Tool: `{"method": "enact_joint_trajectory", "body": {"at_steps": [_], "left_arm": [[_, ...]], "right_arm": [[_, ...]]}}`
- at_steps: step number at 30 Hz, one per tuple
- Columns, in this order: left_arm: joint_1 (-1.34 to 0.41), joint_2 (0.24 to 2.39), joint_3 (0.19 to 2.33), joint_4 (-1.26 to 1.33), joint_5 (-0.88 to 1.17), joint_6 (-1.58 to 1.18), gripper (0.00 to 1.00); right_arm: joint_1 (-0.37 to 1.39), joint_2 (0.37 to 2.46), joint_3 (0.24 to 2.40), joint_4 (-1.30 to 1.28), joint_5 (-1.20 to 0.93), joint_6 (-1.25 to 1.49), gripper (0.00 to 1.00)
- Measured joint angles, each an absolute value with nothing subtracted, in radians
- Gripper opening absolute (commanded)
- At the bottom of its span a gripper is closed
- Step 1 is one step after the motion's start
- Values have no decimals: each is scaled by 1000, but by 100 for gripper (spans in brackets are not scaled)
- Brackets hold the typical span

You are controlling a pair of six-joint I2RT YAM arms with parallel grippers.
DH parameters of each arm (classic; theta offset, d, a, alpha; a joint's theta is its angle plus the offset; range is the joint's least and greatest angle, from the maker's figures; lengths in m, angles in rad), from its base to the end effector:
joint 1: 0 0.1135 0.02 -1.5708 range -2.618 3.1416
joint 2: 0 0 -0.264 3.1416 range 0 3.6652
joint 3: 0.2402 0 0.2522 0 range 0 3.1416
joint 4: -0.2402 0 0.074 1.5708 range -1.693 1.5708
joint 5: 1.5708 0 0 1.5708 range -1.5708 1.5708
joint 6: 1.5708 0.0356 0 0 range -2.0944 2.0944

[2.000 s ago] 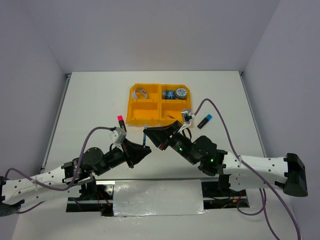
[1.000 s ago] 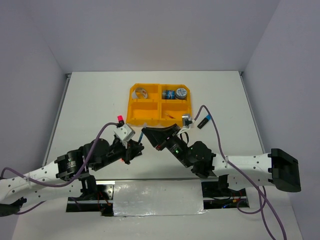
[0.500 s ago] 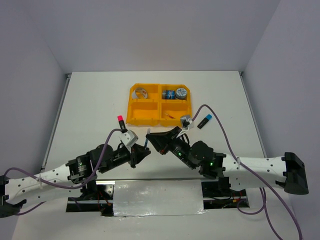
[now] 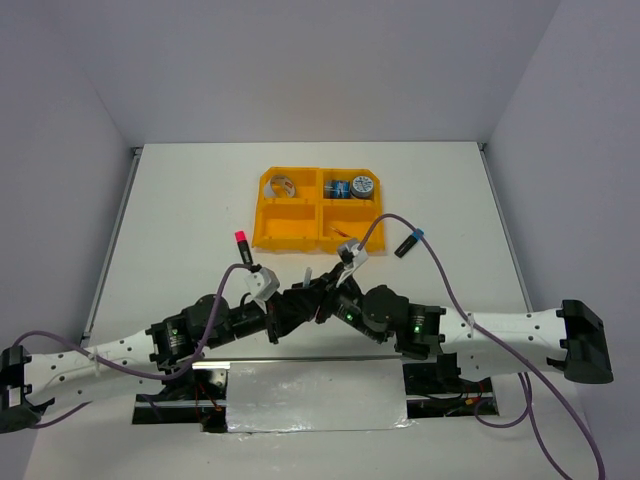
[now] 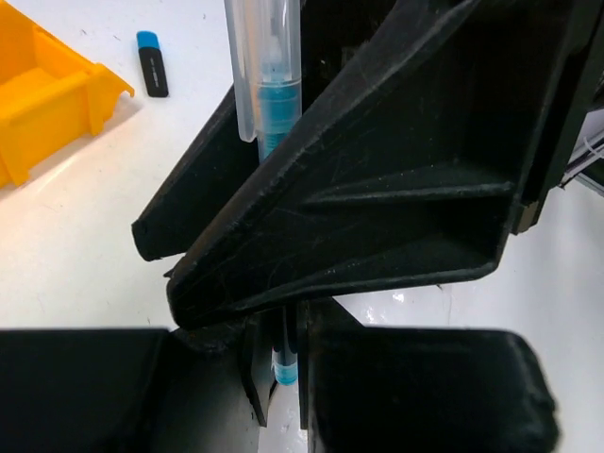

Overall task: Sort the stationery into containers
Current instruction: Close the pen cap on the pen.

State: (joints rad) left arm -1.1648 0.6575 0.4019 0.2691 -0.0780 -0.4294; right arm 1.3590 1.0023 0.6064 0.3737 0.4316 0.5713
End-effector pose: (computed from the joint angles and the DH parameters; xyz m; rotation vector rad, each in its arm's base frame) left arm 0.0707 -0.1576 0.2724 0.5435 1.5963 -1.1758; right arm 0.0636 0.2250 0.2945 -0.3117 1.6877 1.1399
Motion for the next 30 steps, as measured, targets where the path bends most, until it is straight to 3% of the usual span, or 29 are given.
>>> {"method": "enact_joint_trajectory", "body": {"at_steps": [4, 5, 8, 9, 13, 14, 15, 17, 19, 20, 21, 23, 24, 28, 30], "left_arm": [[-1166, 660, 394, 286, -64, -444, 0], [-1166, 660, 394, 292, -63, -448, 0], [-1167, 659, 394, 299, -59, -461, 0], [-1167, 660, 394, 299, -59, -470, 0], [-1168, 669, 395, 307, -59, -477, 28], [-1168, 671, 395, 308, -60, -476, 45], [-1168, 673, 395, 310, -60, -470, 55], [-1168, 680, 398, 312, -66, -477, 66], [-1168, 686, 404, 315, -70, -477, 63], [-1168, 687, 406, 314, -73, -477, 57], [-1168, 688, 409, 313, -80, -479, 43], [-1166, 692, 416, 305, -88, -484, 7], [-1163, 689, 416, 299, -70, -506, 1], [-1175, 667, 448, 359, -14, -517, 0], [-1174, 681, 456, 364, -26, -507, 0]], "right_arm": [[1359, 1005, 612, 364, 426, 571, 28], [1359, 1005, 615, 364, 423, 570, 18], [1359, 1002, 616, 356, 422, 549, 0], [1359, 1001, 616, 355, 423, 548, 0], [1359, 995, 615, 351, 420, 545, 0], [1359, 994, 615, 350, 419, 543, 0], [1359, 994, 615, 350, 417, 545, 0], [1359, 993, 615, 358, 409, 550, 0], [1362, 993, 615, 361, 394, 553, 0], [1362, 993, 615, 364, 389, 553, 0], [1362, 993, 615, 371, 386, 554, 0], [1361, 993, 614, 387, 384, 541, 0], [1359, 985, 612, 382, 371, 527, 0], [1364, 937, 611, 442, 320, 548, 0], [1361, 944, 616, 449, 344, 536, 9]]}}
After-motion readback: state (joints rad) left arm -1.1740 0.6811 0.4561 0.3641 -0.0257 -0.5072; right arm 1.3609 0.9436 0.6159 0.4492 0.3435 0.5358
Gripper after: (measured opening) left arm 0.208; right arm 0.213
